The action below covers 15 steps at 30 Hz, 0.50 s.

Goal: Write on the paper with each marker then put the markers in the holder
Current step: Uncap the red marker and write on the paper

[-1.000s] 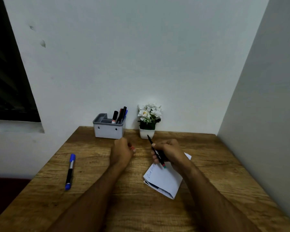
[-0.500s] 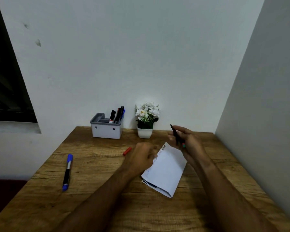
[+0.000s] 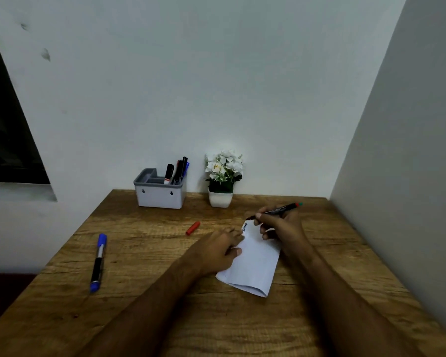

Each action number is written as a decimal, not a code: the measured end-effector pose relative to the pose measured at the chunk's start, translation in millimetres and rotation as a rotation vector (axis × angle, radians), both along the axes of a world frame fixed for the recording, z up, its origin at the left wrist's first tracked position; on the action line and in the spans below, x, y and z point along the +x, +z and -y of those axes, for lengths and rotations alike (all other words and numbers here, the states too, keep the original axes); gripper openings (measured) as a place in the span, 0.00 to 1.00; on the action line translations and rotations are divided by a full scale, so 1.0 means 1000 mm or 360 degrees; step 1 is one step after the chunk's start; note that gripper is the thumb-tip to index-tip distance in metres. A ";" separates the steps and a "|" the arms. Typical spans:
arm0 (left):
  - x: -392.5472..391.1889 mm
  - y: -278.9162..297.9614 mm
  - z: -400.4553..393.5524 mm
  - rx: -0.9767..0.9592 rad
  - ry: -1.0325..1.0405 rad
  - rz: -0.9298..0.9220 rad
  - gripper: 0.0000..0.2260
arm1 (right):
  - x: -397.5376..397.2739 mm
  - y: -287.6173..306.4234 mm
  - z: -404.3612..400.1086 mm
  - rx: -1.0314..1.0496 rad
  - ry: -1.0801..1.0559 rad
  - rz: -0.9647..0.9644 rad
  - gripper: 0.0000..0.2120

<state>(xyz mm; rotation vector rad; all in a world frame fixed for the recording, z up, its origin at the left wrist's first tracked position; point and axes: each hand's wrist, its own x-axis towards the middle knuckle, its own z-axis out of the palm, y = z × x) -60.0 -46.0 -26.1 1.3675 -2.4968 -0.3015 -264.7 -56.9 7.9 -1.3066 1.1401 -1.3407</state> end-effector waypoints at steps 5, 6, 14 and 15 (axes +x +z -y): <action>0.002 0.002 0.004 -0.0046 0.0115 -0.0037 0.22 | 0.012 -0.003 -0.012 0.0029 0.0129 -0.0099 0.06; 0.003 0.003 0.005 -0.0042 0.0109 -0.0045 0.21 | 0.013 -0.004 -0.014 0.0050 0.0194 -0.0108 0.07; 0.021 0.002 0.008 0.0140 -0.0050 0.0067 0.23 | 0.022 -0.011 -0.040 0.0026 0.0567 -0.0280 0.02; 0.023 0.001 0.009 0.0145 -0.0080 0.0085 0.23 | 0.024 -0.012 -0.043 0.0019 0.0589 -0.0291 0.03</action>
